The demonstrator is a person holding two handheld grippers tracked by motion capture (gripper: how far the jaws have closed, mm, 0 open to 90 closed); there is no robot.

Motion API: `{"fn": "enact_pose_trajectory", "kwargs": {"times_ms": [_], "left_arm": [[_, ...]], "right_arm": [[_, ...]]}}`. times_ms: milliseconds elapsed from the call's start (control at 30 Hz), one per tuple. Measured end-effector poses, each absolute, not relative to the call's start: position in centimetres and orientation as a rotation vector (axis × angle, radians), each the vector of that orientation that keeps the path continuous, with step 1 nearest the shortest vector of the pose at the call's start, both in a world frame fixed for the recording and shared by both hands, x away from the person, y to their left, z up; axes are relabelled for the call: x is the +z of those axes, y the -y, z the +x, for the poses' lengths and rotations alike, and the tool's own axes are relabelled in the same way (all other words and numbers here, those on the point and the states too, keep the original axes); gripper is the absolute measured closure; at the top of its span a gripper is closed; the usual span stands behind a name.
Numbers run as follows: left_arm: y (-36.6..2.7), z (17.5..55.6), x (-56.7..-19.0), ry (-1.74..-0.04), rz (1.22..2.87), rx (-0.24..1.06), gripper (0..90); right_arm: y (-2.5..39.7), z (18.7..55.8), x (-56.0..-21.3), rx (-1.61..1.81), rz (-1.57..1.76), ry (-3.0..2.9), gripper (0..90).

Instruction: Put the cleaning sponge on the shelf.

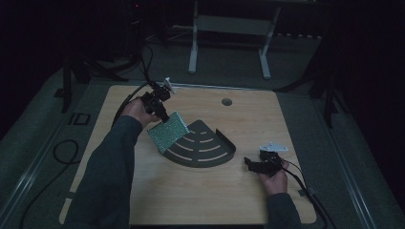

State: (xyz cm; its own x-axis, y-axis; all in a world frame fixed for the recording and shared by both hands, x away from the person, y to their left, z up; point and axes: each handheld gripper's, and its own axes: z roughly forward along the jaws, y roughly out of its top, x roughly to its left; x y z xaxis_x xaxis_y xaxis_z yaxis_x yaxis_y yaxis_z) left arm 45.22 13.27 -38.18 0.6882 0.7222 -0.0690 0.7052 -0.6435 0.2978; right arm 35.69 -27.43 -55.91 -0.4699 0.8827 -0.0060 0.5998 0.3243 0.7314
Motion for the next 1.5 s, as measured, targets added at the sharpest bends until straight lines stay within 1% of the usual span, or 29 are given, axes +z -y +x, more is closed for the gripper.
{"fn": "enact_pose_trajectory", "kwargs": {"times_ms": [233,333,933,1500], "left_arm": [[-13.1,45.8,-38.9,-1.147,2.591,0.082,90.0],[-12.8,45.9,-39.1,-1.121,2.596,0.081,90.0],[-11.7,46.6,-40.1,-1.107,2.594,0.09,90.0],[-10.6,46.9,-41.2,-1.085,2.615,0.155,90.0]], "right_arm": [[27.4,35.7,-55.9,0.948,1.313,-2.191,20.6],[27.4,35.7,-55.9,0.948,1.312,-2.191,20.6],[27.4,35.7,-55.9,0.948,1.312,-2.191,20.6],[27.4,35.7,-55.9,0.947,1.312,-2.192,20.5]]}}
